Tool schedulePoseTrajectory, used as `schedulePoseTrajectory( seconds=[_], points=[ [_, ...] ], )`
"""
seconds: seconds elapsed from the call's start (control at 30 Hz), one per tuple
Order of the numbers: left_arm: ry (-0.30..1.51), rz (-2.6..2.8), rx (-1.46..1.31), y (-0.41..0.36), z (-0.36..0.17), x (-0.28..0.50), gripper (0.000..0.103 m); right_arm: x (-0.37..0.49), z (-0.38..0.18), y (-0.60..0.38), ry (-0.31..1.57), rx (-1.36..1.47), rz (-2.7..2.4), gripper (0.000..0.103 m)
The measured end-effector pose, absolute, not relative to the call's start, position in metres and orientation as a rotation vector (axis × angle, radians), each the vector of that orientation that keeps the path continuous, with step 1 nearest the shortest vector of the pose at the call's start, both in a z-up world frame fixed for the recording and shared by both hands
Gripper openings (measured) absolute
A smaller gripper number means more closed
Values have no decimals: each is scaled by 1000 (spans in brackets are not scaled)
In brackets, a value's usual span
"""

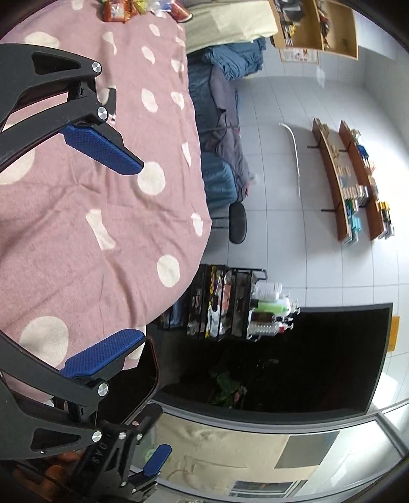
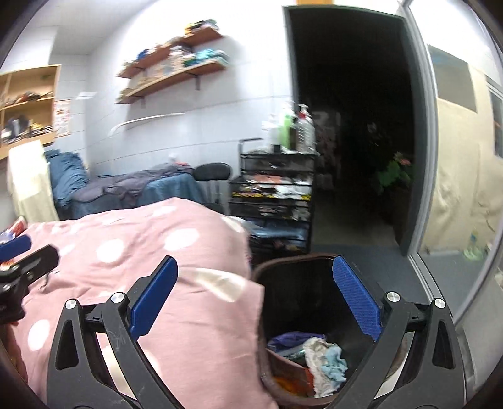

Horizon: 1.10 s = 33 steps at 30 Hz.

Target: Collect trash

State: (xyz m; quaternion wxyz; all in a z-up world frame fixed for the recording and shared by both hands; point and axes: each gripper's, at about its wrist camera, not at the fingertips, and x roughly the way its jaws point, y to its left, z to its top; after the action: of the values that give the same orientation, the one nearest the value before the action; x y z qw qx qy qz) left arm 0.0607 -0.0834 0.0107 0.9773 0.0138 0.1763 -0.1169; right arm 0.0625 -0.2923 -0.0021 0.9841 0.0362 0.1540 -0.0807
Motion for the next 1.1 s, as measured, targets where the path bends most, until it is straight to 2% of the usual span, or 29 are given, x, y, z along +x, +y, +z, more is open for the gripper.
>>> schedulePoseTrajectory(
  seconds=[0.4,1.1],
  points=[
    [301,-165,-54,-52,12,37,98,34,3,-247,250,3,-66,97],
    [298,-140,-69,-47,7,31,98,29,3,-245,265,21,-47,97]
  ],
)
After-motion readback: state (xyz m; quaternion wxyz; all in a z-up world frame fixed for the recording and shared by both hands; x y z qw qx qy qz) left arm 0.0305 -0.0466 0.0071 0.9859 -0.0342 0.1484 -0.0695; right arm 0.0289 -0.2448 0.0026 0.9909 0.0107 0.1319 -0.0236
